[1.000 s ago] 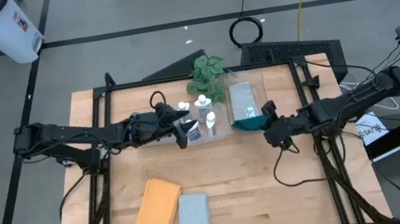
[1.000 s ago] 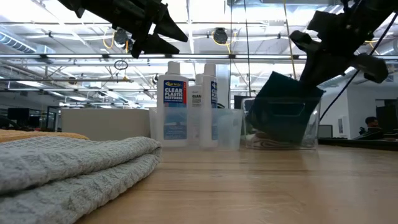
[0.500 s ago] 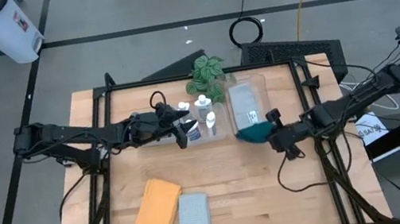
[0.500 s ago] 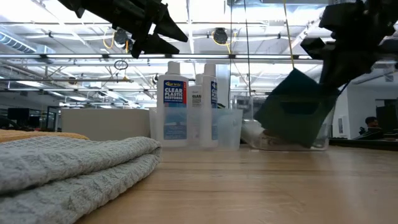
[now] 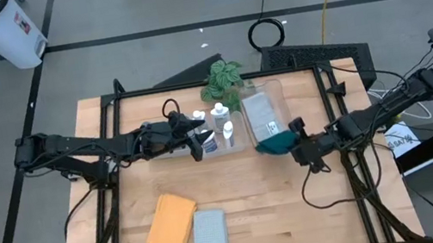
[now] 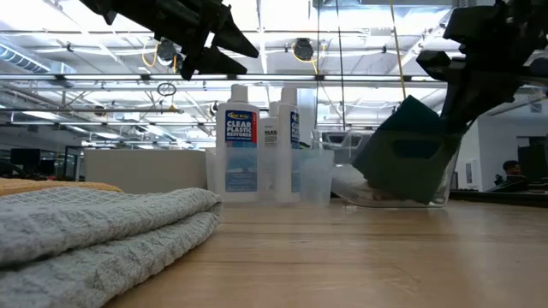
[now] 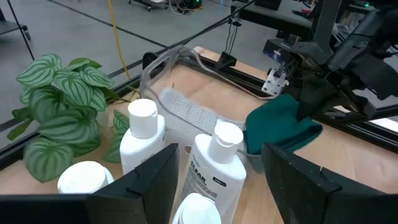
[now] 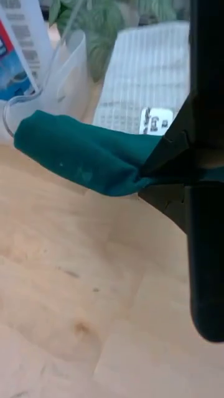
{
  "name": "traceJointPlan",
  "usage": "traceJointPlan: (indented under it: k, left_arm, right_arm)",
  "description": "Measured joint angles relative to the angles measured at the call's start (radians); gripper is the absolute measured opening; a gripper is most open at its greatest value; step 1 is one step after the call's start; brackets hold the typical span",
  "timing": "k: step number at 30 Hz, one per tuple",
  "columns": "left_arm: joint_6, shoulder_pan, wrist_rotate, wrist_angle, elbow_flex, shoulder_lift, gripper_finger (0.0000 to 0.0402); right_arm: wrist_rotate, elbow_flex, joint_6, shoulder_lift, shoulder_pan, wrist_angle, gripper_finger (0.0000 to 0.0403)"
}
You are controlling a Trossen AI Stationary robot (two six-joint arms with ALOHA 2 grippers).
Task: Pick & Place Kitchen Items
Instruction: Put the green towel into the transparent bin
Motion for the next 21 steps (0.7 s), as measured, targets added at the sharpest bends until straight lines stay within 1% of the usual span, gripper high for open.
traceJointPlan:
  k: [3,5,10,14,18,21]
  left_arm:
    - [0.000,0.000,0.000,0.000,0.000,0.000,0.0235]
    - [0.000,0.000,0.000,0.000,0.000,0.000,0.0234]
    - [0.000,0.000,0.000,0.000,0.000,0.000,0.0235]
    - [0.000,0.000,0.000,0.000,0.000,0.000,0.0235]
    - [0.000,0.000,0.000,0.000,0.000,0.000,0.0234]
    - [0.000,0.000,0.000,0.000,0.000,0.000,0.0235]
  right_arm:
    - [0.026,0.000,-0.013,0.000,-0.006,0.003,0.0000]
    - [0.065,0.000,-0.022,0.001,-0.013,0.003,0.0000]
    - [0.144,-0.001,-0.122,0.001,-0.042,0.013,0.0000]
    - [0.201,-0.001,-0.213,0.001,-0.093,0.031,0.0000]
    - [0.206,-0.001,-0.316,0.001,-0.166,0.065,0.0000]
    - [0.206,-0.001,-0.404,0.001,-0.228,0.123,0.0000]
